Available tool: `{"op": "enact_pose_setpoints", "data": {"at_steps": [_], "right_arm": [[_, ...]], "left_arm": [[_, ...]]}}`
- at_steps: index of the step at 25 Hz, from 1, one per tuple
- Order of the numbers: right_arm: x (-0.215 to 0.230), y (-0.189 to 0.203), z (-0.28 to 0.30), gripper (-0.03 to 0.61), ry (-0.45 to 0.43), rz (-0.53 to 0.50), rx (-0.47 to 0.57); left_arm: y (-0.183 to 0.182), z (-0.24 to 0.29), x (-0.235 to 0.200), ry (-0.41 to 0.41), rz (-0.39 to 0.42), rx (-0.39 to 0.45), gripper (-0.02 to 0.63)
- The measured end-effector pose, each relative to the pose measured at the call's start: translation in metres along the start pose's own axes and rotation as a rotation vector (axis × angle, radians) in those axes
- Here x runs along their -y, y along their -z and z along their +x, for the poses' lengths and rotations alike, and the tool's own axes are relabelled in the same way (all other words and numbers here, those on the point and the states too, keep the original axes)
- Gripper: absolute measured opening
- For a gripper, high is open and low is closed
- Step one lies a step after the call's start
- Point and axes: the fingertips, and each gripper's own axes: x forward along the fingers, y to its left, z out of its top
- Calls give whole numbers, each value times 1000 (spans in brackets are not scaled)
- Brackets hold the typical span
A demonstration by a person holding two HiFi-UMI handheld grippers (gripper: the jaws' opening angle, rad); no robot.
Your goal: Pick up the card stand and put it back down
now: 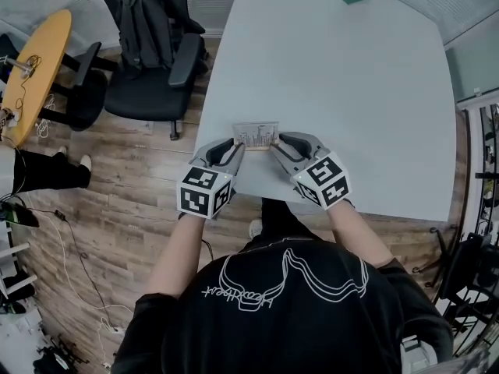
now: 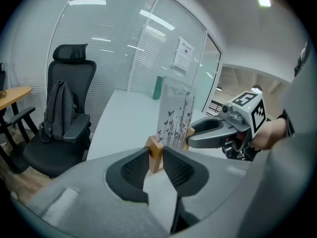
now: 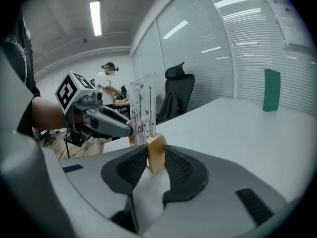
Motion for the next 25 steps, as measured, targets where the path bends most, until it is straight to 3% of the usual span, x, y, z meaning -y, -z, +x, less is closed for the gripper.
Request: {"op": "enact_pose_setpoints", "data": {"at_steps": [12,25], "right_arm": [[-38,-47,-67,114,24,-34,132],[-81,-58,-118,111,35,-12,206]], "left_arm": [[-37,-65,47,3,22,101,95],[-47,-122,91,-10,49,165,94]]}}
